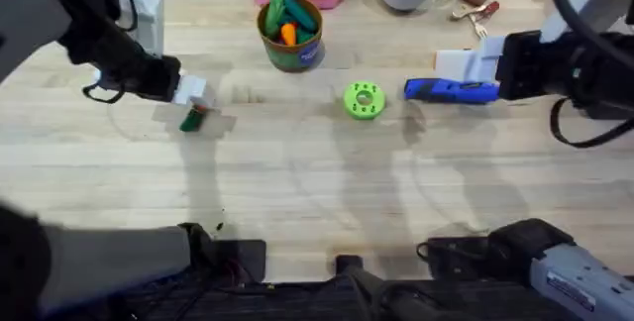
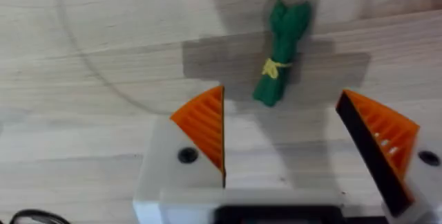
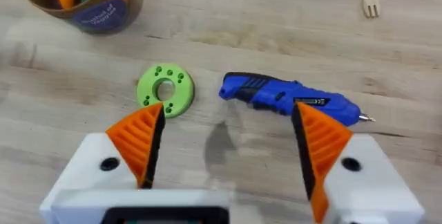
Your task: Pick up the gripper from the table and insert it into the empty holder that is missing its gripper. Then pick up a screw, insert it into the mounting hole, and use the screwdriver to tighten it. Finally, clean up the table by picking up the vegetable and placing it into the bucket.
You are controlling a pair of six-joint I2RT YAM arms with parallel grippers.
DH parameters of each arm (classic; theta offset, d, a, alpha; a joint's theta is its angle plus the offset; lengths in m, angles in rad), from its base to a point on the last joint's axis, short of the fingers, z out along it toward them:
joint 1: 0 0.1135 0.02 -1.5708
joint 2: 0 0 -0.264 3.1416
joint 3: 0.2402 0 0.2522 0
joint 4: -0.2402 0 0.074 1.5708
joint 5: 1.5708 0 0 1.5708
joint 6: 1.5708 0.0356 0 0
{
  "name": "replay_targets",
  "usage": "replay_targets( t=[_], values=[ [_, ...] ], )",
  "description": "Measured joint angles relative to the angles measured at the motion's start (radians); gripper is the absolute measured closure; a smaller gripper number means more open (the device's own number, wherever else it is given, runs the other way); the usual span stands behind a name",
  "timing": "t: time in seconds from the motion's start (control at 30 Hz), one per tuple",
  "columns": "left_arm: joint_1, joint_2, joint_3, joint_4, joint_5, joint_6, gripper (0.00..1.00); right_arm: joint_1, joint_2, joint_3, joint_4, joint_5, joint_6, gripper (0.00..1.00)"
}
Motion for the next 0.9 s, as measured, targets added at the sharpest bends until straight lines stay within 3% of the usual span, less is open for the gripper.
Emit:
replay_targets(
  t=[0.27, 0.37, 0.43, 0.63, 0.9],
  values=[
    [0.007, 0.178, 0.000, 0.078, -0.005, 0.066, 0.008, 0.000, 0.000, 0.000, 0.000, 0.000, 0.000, 0.008],
    [0.007, 0.221, 0.000, 0.079, -0.005, 0.077, 0.066, 0.000, 0.000, 0.000, 0.000, 0.000, 0.000, 0.009],
    [0.007, 0.248, 0.004, 0.073, 0.002, 0.082, 0.206, 0.000, 0.000, 0.000, 0.000, 0.000, 0.000, 0.007],
    [0.002, 0.251, 0.016, 0.082, 0.005, 0.095, 0.960, 0.000, 0.000, 0.000, 0.000, 0.000, -0.005, 0.010],
    [0.002, 0.257, 0.024, 0.076, 0.017, 0.088, 0.976, 0.000, 0.000, 0.000, 0.000, 0.000, -0.014, 0.009]
  ],
)
